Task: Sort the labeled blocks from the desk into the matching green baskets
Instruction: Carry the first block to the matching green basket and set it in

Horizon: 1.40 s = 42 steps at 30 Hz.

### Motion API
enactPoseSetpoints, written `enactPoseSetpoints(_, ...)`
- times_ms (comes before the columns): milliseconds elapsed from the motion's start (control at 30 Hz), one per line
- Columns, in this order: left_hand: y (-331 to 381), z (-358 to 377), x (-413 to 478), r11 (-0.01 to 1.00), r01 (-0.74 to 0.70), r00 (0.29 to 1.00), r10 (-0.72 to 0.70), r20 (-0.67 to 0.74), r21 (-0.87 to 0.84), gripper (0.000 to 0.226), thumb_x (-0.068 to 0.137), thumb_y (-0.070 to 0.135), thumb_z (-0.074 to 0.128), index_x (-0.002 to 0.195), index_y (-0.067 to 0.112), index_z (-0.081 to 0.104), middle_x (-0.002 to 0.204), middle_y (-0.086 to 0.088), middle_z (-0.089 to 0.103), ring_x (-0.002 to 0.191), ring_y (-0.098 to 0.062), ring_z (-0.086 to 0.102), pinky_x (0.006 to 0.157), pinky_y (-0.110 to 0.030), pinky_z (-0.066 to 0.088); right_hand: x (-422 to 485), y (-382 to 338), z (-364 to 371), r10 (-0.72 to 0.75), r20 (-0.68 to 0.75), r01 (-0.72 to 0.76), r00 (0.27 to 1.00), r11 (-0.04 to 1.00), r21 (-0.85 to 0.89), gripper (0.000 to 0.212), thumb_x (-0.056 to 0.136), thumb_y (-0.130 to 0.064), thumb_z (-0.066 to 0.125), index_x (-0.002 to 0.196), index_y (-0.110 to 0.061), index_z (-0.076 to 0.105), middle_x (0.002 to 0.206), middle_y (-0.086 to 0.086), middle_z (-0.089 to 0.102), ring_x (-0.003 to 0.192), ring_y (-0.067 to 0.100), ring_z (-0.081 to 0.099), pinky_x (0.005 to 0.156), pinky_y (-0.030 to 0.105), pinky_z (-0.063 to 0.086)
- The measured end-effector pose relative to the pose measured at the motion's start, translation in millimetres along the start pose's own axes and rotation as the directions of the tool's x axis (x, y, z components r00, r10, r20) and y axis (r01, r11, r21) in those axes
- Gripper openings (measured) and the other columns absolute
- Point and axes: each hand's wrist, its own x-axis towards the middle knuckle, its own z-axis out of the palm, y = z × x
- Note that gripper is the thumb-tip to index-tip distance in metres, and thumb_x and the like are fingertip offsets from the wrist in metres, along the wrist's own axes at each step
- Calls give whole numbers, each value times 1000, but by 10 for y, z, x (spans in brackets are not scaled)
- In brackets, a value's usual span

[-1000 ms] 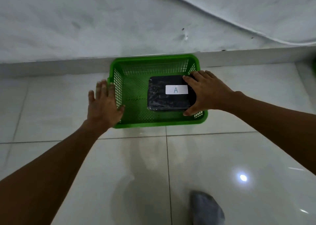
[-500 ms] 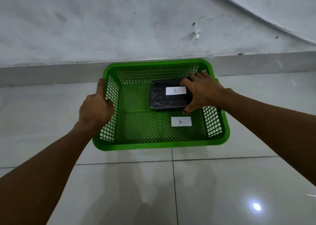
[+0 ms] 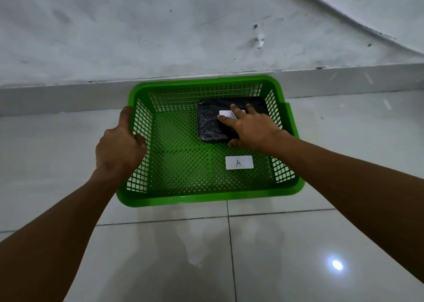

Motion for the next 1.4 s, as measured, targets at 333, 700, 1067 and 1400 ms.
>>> enactPoseSetpoints(333,-30,17,5,1000,-13,1000,13,-11,21,63,87,18,51,144,22,24,95,-26,64,83,-47,60,74,-49,50,40,5,-61,5,43,-7,999,999,45,84,87,-47,60,150,-34,6,161,10,3,143,45,10,107,60,34)
enactPoseSetpoints(700,-86,53,35,995,-32,999,32,1,90,65,88,22,50,146,22,20,96,-25,65,84,-45,61,73,-48,51,4,-1,-35,-9,-3,9,1000,1000,-15,82,87,-56,52,150,-35,3,161,10,4,144,43,15,107,57,36)
enactPoseSetpoints(1067,42,-145,7,936,-38,999,26,41,350,87,83,73,22,150,20,3,145,-28,31,129,-46,35,98,-60,34,-321,90,-324,-55,-138,57,989,998,9,96,80,-62,57,151,-24,4,161,13,10,148,29,13,119,53,8)
enactPoseSetpoints(1400,793,-1782,-484,949,-271,947,233,220,164,82,84,57,27,148,7,21,159,-12,15,148,-25,9,117,-50,10,-1622,38,-1793,-33,-32,37,999,989,143,88,85,-56,55,151,-21,8,161,9,11,148,25,14,119,54,11)
